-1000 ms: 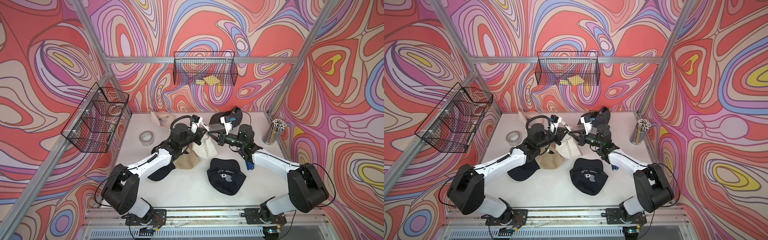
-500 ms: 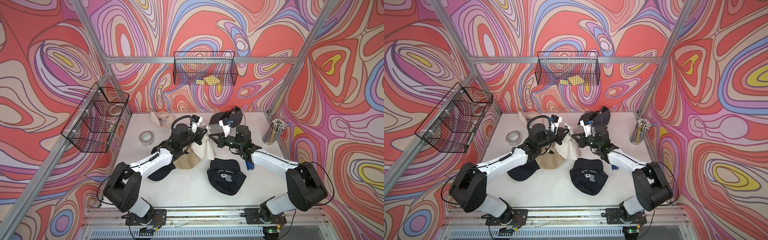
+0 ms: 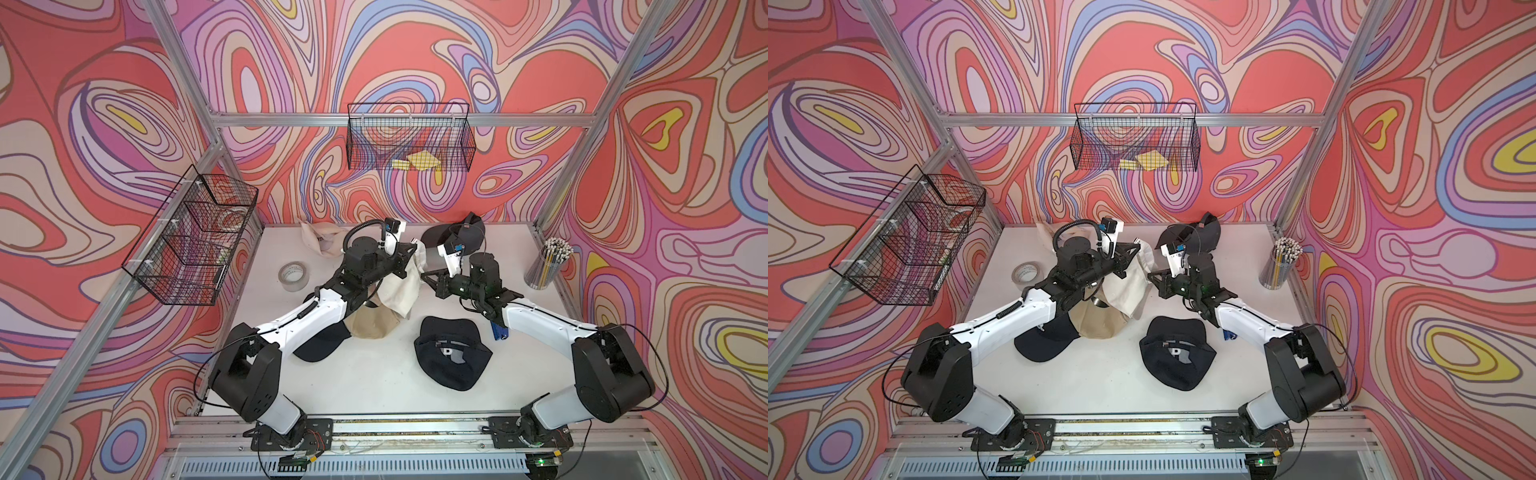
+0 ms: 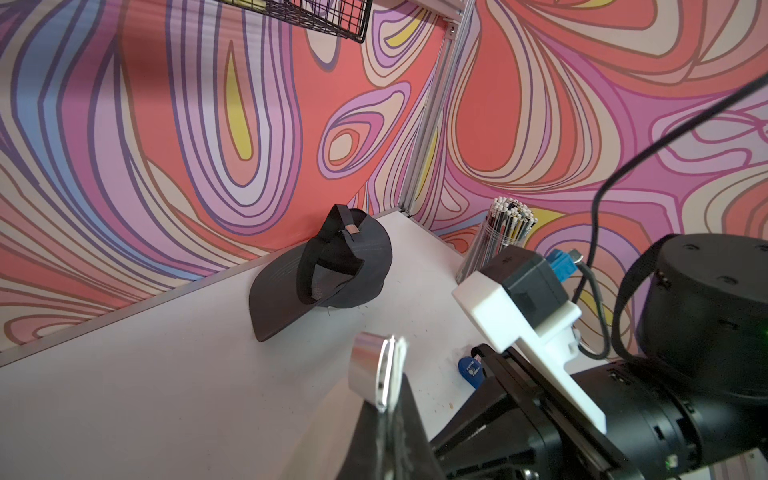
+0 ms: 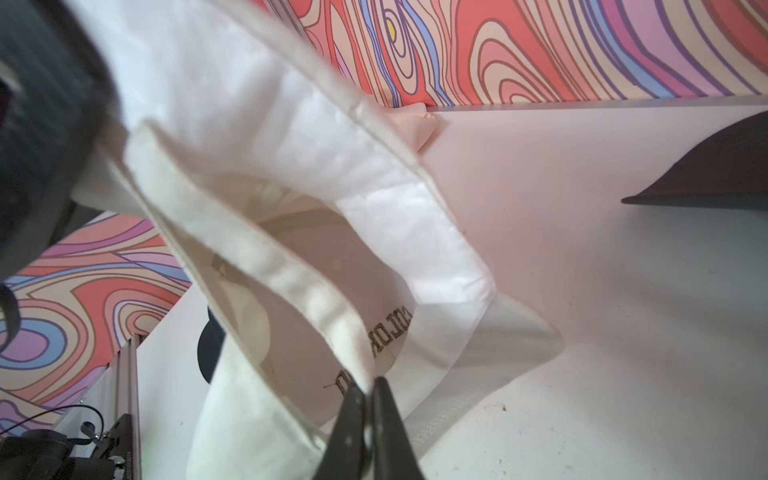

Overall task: Open the adjustable buckle of the baseball cap
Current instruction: Pull the adjustable strap on the baseball cap.

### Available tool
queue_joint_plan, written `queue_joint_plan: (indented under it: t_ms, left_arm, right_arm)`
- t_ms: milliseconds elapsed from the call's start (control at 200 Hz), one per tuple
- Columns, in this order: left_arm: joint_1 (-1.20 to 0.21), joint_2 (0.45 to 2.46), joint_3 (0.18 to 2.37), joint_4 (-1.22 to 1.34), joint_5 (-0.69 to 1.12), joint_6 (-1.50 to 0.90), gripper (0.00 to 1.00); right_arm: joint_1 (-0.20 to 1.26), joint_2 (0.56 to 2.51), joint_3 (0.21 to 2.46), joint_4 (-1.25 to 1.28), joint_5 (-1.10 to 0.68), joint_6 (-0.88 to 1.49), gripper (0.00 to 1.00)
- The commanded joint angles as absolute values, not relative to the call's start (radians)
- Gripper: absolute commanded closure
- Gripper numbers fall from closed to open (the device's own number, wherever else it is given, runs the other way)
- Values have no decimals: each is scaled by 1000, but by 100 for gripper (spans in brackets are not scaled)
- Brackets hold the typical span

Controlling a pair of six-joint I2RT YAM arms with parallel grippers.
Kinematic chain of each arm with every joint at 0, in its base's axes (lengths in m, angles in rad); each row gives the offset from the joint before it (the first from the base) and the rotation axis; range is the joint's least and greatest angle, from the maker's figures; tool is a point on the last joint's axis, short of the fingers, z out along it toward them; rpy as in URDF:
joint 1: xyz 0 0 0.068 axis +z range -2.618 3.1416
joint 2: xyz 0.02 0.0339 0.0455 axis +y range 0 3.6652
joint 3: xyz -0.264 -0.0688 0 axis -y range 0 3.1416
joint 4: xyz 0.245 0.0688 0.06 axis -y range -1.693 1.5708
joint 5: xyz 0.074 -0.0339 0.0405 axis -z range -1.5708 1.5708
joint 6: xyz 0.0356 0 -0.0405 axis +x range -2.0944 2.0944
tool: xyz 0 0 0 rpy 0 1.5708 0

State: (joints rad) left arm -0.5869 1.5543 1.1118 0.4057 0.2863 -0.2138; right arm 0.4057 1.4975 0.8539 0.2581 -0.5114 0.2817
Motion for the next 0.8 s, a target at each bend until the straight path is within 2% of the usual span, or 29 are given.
queue_joint_plan:
  t_ms: [0,30,50,70,315,581,791]
  left_arm:
    - [-572,1562,1131,428,273,-220,100]
    - [-567,1560,1129,422,272,-221,100]
    - [-561,1558,1128,419,273,-221,100]
    - [-554,1557,1126,413,273,-222,100]
    - [-432,1519,1099,368,339,-233,100]
    - [-285,1564,1081,445,451,-249,100]
    - [-208,1586,1097,429,424,-234,99]
  right_arm:
    - [410,1451,823,280,-490,259,29]
    - [410,1442,822,276,-479,253,17]
    - [410,1437,822,274,-475,247,5]
    - [410,1431,822,270,-472,239,2]
    - [404,1388,790,299,-402,257,2]
    - [388,1416,806,289,-384,281,2]
    - [318,1410,821,265,-367,335,2]
